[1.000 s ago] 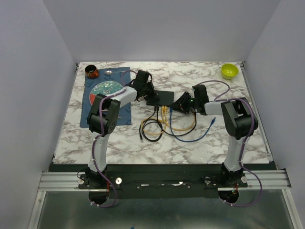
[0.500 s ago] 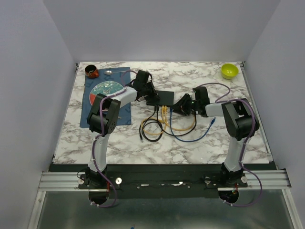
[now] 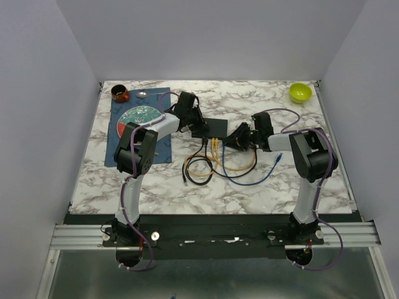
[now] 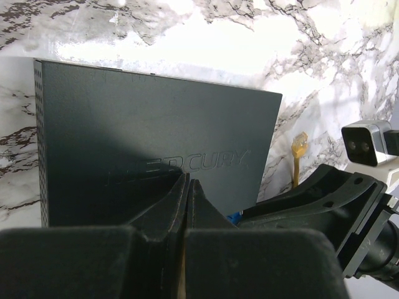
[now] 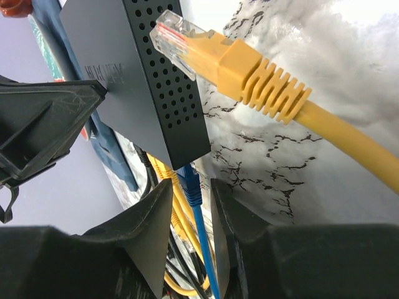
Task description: Pull the plug from the switch port
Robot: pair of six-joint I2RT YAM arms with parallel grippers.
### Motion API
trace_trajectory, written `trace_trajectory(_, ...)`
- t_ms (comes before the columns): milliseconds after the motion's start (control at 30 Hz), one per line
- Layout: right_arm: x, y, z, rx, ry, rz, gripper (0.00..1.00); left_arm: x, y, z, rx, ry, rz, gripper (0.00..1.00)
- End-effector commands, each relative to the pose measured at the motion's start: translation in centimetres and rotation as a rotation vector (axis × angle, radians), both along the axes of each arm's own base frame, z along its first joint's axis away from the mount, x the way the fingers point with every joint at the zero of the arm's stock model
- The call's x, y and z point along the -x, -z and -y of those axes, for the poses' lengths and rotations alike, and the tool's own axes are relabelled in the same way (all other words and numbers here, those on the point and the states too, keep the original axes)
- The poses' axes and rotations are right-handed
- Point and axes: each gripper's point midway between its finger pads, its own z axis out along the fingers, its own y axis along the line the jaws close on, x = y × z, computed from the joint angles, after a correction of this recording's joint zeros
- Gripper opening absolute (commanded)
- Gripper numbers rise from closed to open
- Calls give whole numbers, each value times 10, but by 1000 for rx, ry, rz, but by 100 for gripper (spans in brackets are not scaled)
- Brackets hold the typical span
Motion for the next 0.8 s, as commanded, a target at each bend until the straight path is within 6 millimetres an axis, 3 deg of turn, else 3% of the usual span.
trace_trajectory(0, 4, 17, 2, 24, 15, -64, 40, 16, 30, -6, -32, 11, -87, 4)
trace_trajectory(400, -3, 19, -5, -52, 48, -83, 40, 17, 31, -7, -34, 12, -89, 4)
trace_trajectory(767, 1, 22, 1, -10, 50, -78, 34, 16, 30, -8, -37, 12, -86, 4)
